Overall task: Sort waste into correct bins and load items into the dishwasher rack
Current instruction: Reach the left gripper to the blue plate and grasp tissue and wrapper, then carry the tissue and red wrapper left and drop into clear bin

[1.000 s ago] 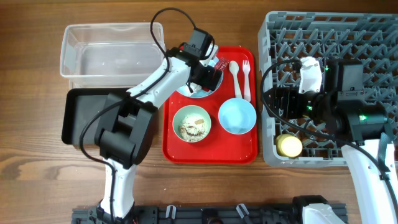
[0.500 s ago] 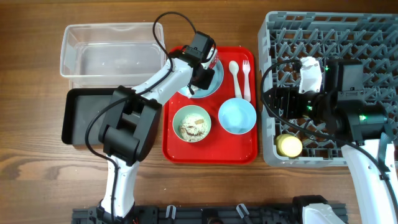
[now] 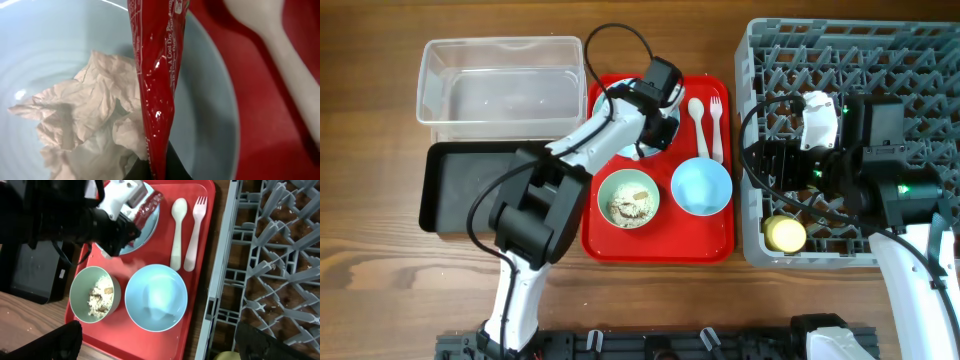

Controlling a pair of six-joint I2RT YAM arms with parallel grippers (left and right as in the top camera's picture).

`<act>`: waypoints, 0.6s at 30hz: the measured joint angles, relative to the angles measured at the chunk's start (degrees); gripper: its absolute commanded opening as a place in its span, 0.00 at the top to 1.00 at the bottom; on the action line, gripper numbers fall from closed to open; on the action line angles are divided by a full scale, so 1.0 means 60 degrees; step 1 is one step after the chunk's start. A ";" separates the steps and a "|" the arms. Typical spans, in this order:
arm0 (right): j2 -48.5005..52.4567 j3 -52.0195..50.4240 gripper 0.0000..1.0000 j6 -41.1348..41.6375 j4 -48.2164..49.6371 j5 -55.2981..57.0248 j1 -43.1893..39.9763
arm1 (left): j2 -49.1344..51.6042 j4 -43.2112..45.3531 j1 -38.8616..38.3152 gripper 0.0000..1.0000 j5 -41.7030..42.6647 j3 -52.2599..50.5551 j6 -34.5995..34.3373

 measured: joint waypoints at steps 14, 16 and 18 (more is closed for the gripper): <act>0.0000 0.0000 0.00 0.0000 -0.0033 0.0000 0.0000 | -0.1464 -0.0579 -0.0466 0.96 0.0095 -0.0120 -0.0597; 0.0000 0.0000 0.01 0.0000 -0.0033 0.0000 0.0000 | -0.1741 -0.0630 -0.0310 0.96 0.0117 -0.0120 -0.0845; 0.0000 0.0000 0.00 0.0000 -0.0029 0.0000 0.0000 | -0.1978 -0.0645 -0.0058 0.96 0.0113 -0.0120 -0.1067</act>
